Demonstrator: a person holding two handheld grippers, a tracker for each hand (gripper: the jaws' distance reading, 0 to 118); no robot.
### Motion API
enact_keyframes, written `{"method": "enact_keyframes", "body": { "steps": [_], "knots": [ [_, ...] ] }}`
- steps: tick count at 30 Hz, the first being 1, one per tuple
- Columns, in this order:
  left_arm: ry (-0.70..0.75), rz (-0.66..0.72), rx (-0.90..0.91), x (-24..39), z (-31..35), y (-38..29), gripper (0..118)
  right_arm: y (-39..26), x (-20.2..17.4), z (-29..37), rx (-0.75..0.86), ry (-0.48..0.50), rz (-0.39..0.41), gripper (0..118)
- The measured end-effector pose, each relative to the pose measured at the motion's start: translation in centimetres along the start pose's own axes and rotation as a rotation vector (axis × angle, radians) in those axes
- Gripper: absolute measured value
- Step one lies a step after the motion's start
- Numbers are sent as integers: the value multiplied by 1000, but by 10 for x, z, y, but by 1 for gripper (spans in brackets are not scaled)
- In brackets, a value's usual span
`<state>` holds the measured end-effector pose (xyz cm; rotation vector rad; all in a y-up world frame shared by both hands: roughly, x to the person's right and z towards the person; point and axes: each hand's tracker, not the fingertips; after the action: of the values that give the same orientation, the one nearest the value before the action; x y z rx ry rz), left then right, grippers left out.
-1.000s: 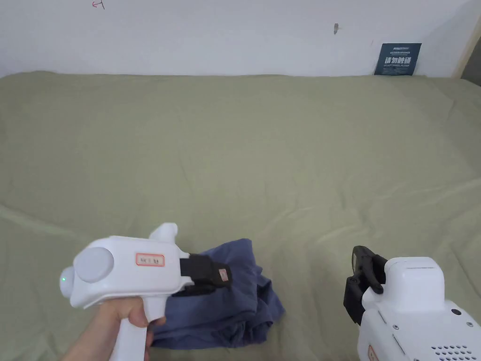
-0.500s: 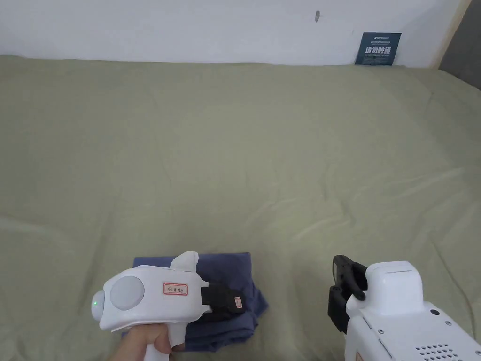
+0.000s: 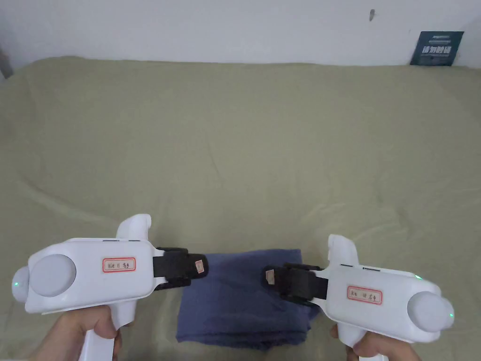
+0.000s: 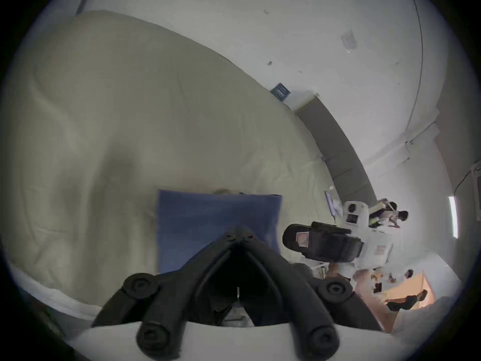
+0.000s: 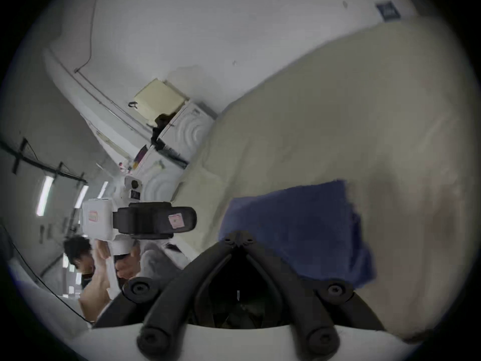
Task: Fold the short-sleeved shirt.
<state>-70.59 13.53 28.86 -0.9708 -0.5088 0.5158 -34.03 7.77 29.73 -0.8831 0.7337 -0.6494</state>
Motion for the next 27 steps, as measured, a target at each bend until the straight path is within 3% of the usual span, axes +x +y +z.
{"method": "enact_keyframes", "body": {
  "steps": [1,4,8,10,15,16,17,19,20,24,27],
  "knots": [
    [1,12,6,3,0,0,0,2,9,-7,-24,26,-33,0],
    [-12,35,-6,-13,3,0,0,4,49,-27,-80,176,-237,0],
    [2,40,-30,-33,4,-1,0,-5,103,-45,-143,200,-399,0],
    [1,51,-47,-44,2,-1,0,-10,120,-45,-107,335,-546,0],
    [-47,65,-93,-51,-10,2,0,-10,117,-43,-119,331,-520,0],
    [-85,73,-110,-54,-15,4,6,-11,113,-43,-123,334,-525,0],
    [-115,90,-119,-59,-19,5,29,-11,112,-43,-127,337,-522,0],
    [-149,92,-143,-66,-32,8,95,-10,112,-42,-133,339,-521,0],
    [-173,106,-167,-69,-41,9,116,-14,94,-40,-134,337,-516,0],
    [-210,167,-202,-79,-64,9,114,-11,100,-41,-139,344,-526,0],
    [-332,252,-237,-83,-88,4,109,-12,97,-41,-142,347,-528,0]
  ]
}}
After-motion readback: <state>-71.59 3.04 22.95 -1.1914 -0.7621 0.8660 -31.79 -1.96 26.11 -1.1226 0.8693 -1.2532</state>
